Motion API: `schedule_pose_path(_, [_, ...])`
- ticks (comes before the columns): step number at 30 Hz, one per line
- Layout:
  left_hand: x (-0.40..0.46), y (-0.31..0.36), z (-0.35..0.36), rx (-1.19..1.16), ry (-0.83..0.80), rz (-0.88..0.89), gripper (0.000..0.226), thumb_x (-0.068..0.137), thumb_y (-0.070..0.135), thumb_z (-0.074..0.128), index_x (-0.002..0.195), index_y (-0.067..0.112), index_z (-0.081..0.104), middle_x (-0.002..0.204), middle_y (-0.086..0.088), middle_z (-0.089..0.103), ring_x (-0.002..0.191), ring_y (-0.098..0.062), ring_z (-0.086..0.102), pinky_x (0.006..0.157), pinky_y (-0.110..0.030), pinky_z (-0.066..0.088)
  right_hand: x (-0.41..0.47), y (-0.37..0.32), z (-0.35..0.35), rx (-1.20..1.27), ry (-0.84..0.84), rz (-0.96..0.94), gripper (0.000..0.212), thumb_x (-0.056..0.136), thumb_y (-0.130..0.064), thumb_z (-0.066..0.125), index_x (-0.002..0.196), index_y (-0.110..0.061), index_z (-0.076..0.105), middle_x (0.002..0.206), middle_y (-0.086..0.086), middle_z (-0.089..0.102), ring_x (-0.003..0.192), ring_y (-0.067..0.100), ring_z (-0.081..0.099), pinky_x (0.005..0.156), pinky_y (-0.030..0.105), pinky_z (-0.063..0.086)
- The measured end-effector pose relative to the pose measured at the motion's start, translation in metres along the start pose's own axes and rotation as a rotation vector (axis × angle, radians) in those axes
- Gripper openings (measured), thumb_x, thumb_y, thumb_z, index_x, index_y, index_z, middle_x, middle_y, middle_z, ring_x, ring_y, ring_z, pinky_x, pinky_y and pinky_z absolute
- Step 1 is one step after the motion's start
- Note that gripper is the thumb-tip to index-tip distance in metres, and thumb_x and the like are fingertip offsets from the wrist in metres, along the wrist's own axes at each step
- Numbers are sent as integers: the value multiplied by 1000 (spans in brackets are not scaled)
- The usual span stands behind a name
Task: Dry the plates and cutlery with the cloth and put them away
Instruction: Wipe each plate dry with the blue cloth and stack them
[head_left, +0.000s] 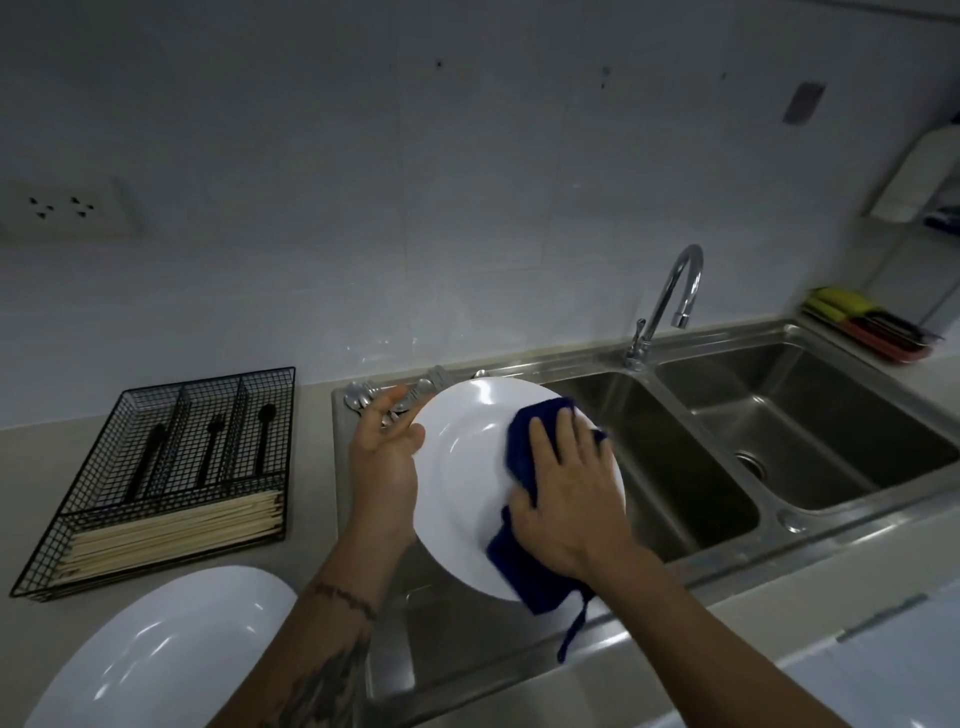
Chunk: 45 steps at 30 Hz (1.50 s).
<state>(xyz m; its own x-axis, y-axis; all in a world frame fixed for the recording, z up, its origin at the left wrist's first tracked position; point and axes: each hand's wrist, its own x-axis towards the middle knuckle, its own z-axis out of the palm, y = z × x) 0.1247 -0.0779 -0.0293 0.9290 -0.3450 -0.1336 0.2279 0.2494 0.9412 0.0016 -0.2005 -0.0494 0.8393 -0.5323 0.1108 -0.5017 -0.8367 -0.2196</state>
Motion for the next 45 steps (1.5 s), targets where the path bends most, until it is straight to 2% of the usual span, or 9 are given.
schedule_pose_path(4, [-2,-5,10,-24,-15,-12,46,88,-11,49,113,24,64,107,-1,72,81,-14,68,65,-27,55,-15,-33,-4,308,-189,-150,72,95,-40,43,153,-25,4,162,-4,-2,148,17,-2,116,32,1])
schedule_pose_path(9, [7,6,-10,-76,65,-5,47,89,-9,50,124,21,61,112,1,70,87,-16,68,67,-29,56,-19,-13,-27,321,-361,-308,59,98,-34,45,151,-33,21,160,-16,8,145,3,5,114,23,5])
schedule_pose_path(14, [-1,5,-6,-47,62,-15,46,88,-8,49,119,23,63,109,5,72,87,-17,67,67,-32,55,9,6,-22,113,-128,-180,58,99,-28,40,151,-15,20,161,1,6,146,20,8,116,27,1])
schedule_pose_path(23, [-14,4,0,19,-39,5,46,89,-10,50,115,25,65,110,2,72,93,-21,69,73,-34,57,24,-19,-1,61,53,-235,69,96,-35,31,154,-18,-2,161,2,-10,148,23,-9,118,42,-6])
schedule_pose_path(27, [-16,11,-9,28,-187,72,47,90,-13,48,113,25,63,112,3,73,94,-20,71,70,-32,58,35,3,-5,8,122,-114,69,97,-38,34,153,-19,-1,161,4,6,145,29,11,117,52,11])
schedule_pose_path(30, [-11,15,-18,127,-285,156,46,93,-12,47,118,24,60,113,4,73,96,-16,70,69,-27,57,33,8,-9,160,135,-143,67,94,-32,48,151,-20,13,143,7,32,121,26,39,102,40,37])
schedule_pose_path(33, [-4,17,-23,224,-342,223,46,93,-14,47,119,22,59,113,6,73,101,-14,69,77,-28,58,30,8,-11,322,161,-149,62,89,-23,52,145,-22,25,129,2,38,115,20,40,97,33,39])
schedule_pose_path(39, [12,13,-15,494,54,286,23,88,12,66,101,32,64,93,11,71,87,-11,68,69,-26,53,20,1,-12,516,423,-163,45,78,-14,50,122,-18,43,109,-4,44,94,14,47,81,31,47])
schedule_pose_path(45, [13,25,22,74,153,-120,30,96,20,51,125,23,56,108,-1,61,87,-15,57,73,-31,50,9,-15,-2,541,614,-191,42,68,-2,52,108,-15,45,101,-6,39,88,15,43,78,21,38])
